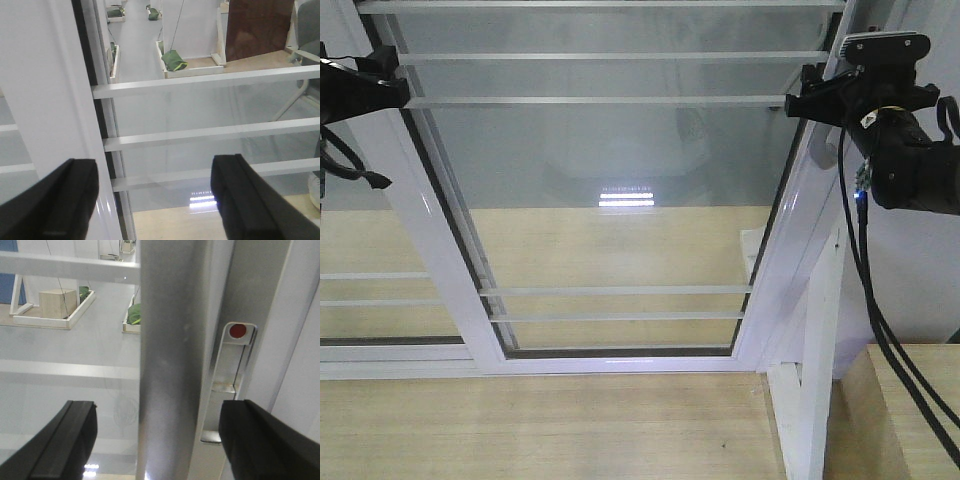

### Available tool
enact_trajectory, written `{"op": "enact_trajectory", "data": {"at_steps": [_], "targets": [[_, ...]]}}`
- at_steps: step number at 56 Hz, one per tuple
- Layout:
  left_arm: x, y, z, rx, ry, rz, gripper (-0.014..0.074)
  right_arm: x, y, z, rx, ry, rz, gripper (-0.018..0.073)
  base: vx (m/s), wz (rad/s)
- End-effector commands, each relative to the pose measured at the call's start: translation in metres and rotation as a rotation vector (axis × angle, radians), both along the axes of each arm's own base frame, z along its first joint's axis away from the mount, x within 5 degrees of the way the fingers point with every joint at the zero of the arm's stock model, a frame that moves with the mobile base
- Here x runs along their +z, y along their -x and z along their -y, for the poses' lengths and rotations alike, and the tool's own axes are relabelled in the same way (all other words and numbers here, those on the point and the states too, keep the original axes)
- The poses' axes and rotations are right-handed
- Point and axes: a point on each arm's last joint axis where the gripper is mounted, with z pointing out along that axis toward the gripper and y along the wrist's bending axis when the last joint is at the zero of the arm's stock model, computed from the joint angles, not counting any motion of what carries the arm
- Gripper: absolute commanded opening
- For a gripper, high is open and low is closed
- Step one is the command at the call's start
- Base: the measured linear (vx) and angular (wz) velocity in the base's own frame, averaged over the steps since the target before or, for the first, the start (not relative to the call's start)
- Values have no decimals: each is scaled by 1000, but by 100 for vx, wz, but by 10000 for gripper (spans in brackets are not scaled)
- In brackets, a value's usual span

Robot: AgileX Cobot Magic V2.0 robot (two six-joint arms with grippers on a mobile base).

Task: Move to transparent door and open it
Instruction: 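Close the right gripper around the silver bar handle, then pull the handle with the right gripper, sliding the door open partway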

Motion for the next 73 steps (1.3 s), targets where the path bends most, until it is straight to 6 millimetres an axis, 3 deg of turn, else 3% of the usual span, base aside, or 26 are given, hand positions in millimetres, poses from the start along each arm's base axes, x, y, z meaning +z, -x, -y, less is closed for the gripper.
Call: {"op": "enact_trajectory", "data": {"at_steps": [1, 9, 22, 24, 39, 73], "targets": [[29, 3, 1, 4, 26, 141, 573, 39, -2, 3, -13, 13, 174, 537, 0, 0], [29, 3, 1, 4, 26, 141, 573, 37, -3, 4, -16, 39, 171, 424, 0, 0], [29, 3, 1, 4, 26, 141, 573, 39, -3, 4, -19, 38, 188, 15, 0, 0], [29, 3, 1, 4, 26, 141, 573, 39, -3, 4, -20, 37, 190, -15, 0, 0], [29, 3, 1, 4, 26, 141, 573, 40, -2, -11, 44, 48, 200, -9, 0, 0], [29, 3, 1, 4, 26, 141, 573, 40, 15, -96, 301, 72, 214, -1, 0, 0]]}}
